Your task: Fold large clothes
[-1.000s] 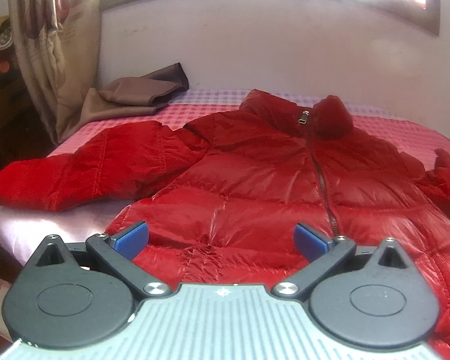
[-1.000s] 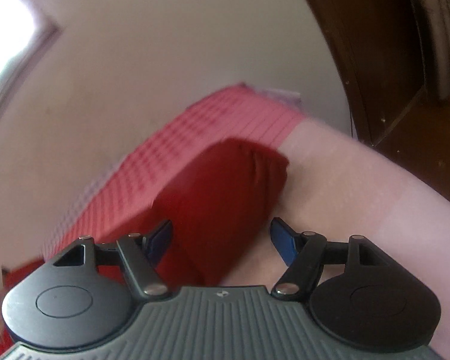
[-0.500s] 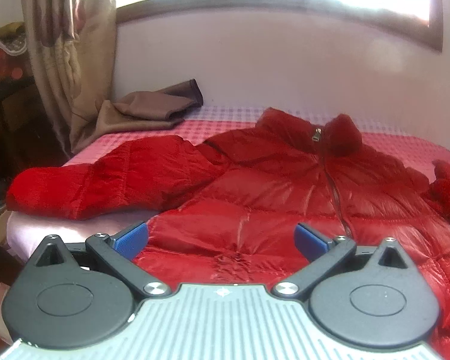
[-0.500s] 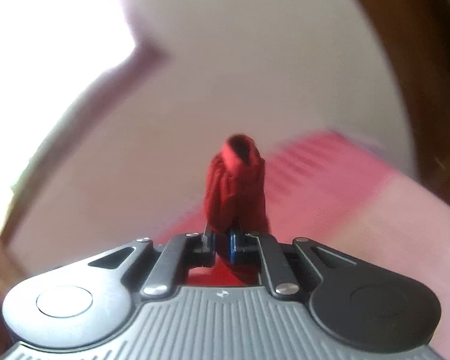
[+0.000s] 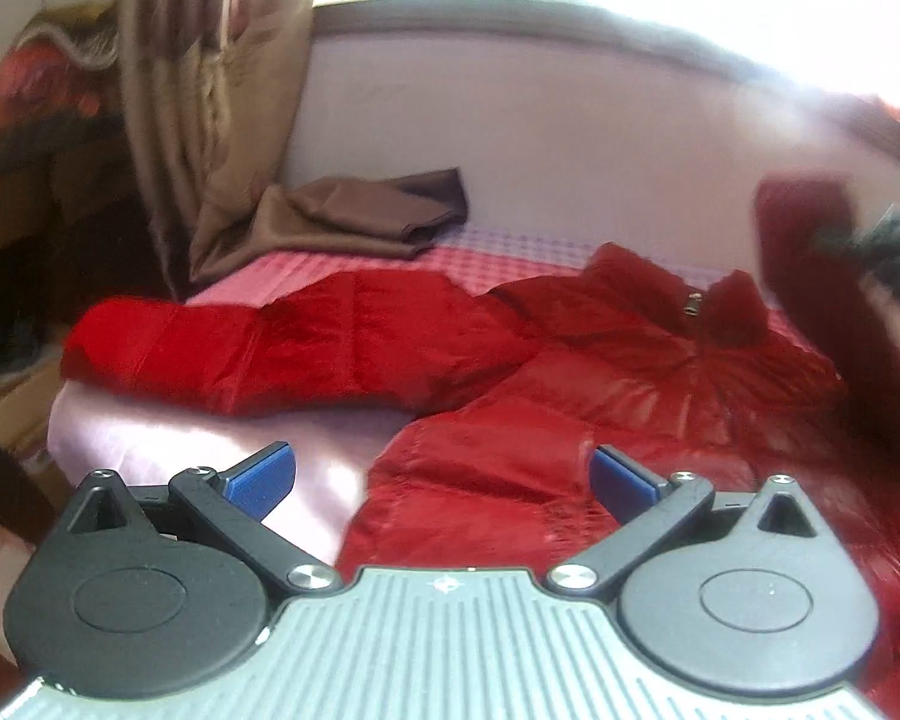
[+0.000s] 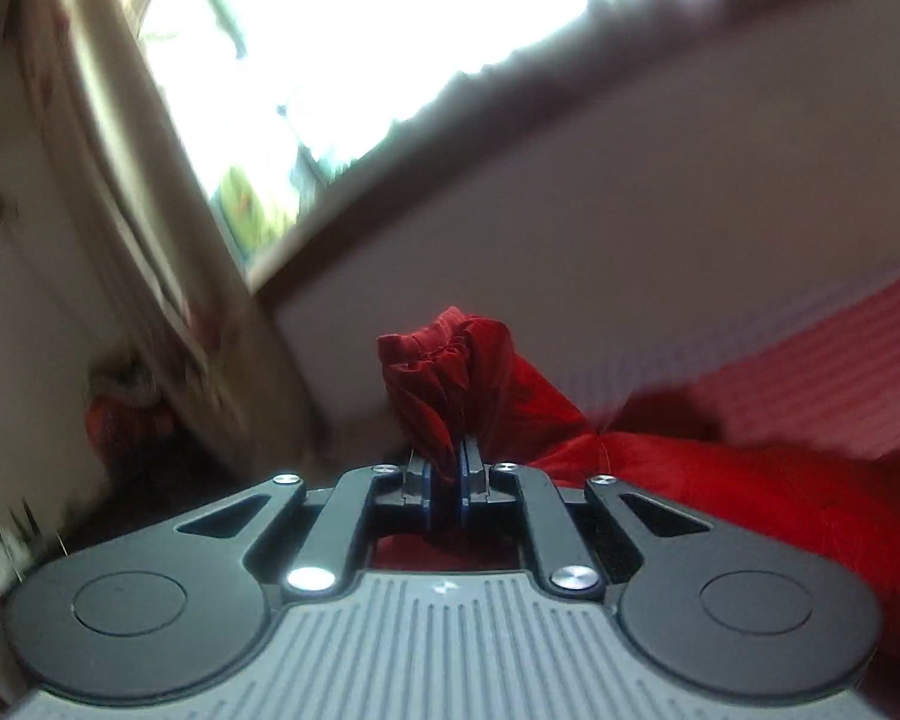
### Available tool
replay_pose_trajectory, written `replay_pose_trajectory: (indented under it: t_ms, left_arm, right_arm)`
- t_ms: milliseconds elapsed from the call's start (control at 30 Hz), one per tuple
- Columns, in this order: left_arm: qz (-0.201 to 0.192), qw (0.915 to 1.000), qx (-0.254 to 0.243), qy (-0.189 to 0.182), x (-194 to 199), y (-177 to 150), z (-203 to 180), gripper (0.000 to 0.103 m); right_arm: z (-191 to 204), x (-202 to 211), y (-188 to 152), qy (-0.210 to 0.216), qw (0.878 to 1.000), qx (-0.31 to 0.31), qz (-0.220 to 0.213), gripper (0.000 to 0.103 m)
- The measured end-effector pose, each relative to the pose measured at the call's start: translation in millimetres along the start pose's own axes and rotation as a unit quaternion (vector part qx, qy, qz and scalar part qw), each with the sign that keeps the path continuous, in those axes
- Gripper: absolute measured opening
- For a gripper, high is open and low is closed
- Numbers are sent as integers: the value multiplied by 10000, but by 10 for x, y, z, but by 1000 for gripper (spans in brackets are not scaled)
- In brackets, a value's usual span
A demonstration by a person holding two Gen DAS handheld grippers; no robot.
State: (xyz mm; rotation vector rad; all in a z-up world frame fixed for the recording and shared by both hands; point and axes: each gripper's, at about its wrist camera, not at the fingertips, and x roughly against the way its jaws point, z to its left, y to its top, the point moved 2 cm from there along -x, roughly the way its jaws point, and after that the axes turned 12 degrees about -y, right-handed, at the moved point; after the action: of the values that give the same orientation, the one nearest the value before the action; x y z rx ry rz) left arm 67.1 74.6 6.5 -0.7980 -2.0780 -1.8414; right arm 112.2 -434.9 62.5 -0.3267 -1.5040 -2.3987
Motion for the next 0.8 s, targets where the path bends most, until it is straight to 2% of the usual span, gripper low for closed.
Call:
replay_pose_trajectory:
  t_ms: [67, 167, 267, 367, 400, 467, 500, 533, 567, 633, 700, 733, 800]
  left_arm:
    - [63, 9998, 183, -73, -34, -1, 130, 103]
    - [64, 9996, 266, -114, -70, 5, 266, 103]
    - [97, 9988, 390, -272, -138, 25, 405, 103]
    - [62, 9980, 554, -296, -228, 55, 570, 103]
    - [38, 9977, 599, -319, -253, 69, 633, 103]
    - [1, 9970, 701, -332, -312, 120, 784, 103]
    - [-28, 9970, 709, -308, -337, 142, 847, 103]
    - [-50, 9971, 718, -255, -366, 170, 920, 103]
    - [-59, 9971, 730, -181, -412, 202, 1012, 103]
    - [-54, 9969, 782, -71, -503, 247, 1186, 103]
    - [29, 9945, 1037, 132, -626, 280, 1432, 101]
    - [87, 9926, 1200, 186, -672, 285, 1533, 97]
    - [224, 9846, 1729, 138, -777, 283, 1808, 95]
  right_arm:
    - [156, -277, -253, -184, 9987, 369, 308, 8]
    - [367, -562, -616, -527, 9903, 1076, 705, 8]
    - [478, -775, -928, -861, 9736, 1845, 1035, 12]
    - [535, -815, -1098, -1013, 9585, 2331, 1294, 17]
    - [532, -731, -1059, -1008, 9573, 2405, 1246, 21]
    - [530, -491, -994, -795, 9619, 2381, 1087, 44]
    - [544, -351, -939, -663, 9659, 2307, 970, 52]
    - [547, -167, -880, -512, 9701, 2224, 823, 67]
    - [552, -2, -784, -307, 9744, 2122, 680, 76]
    - [559, 359, -656, 166, 9790, 1949, 575, 79]
    - [514, 833, -590, 499, 9807, 1789, 613, 79]
    - [474, 1042, -568, 556, 9811, 1737, 643, 79]
    - [337, 1485, -504, 386, 9825, 1676, 711, 79]
